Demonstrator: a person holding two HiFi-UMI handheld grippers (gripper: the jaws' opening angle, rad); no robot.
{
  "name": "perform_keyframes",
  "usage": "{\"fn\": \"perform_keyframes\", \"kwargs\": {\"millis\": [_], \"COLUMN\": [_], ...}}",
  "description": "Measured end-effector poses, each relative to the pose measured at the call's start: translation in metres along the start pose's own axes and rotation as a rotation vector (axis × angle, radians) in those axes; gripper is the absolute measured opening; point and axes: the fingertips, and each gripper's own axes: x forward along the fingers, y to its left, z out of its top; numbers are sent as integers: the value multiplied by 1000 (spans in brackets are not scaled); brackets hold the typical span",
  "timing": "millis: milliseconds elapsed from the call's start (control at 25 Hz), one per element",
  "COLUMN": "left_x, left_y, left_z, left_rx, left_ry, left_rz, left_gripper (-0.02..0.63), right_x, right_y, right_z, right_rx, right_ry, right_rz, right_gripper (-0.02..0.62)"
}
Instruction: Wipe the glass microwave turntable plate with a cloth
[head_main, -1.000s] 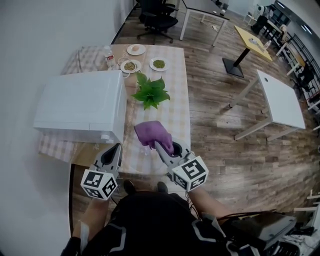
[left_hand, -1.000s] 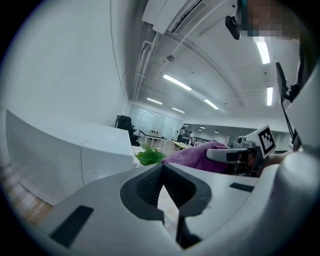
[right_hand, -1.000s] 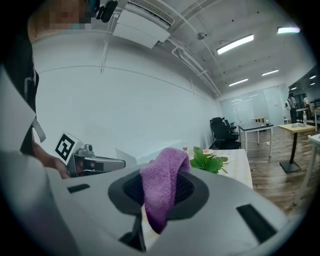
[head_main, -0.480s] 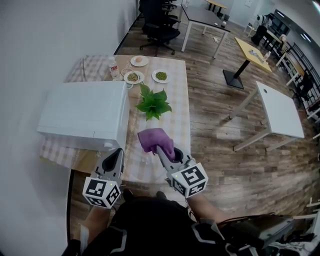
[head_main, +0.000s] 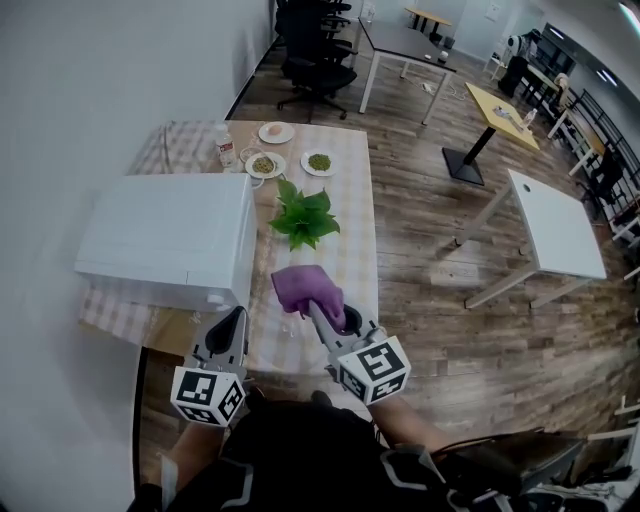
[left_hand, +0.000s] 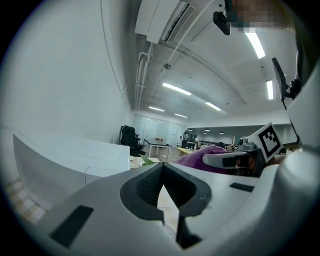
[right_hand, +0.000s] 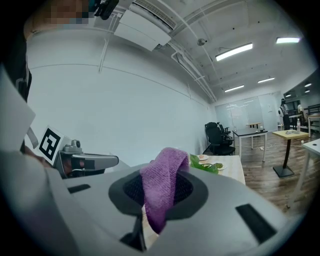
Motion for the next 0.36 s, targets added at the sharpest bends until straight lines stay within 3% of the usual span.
{"fn": "perform_keyframes", "kwargs": {"millis": [360], "left_x": [-7], "left_y": [1], "left_z": [1], "left_rx": [-5], "left_ry": [-22], "left_rz": [-8], "left_gripper": [8], "right_x": [-4], "right_y": [5], "right_z": [5], "right_rx": [-11], "right_ry": [-16], "right_rz": [-5], "right_gripper": [61]}}
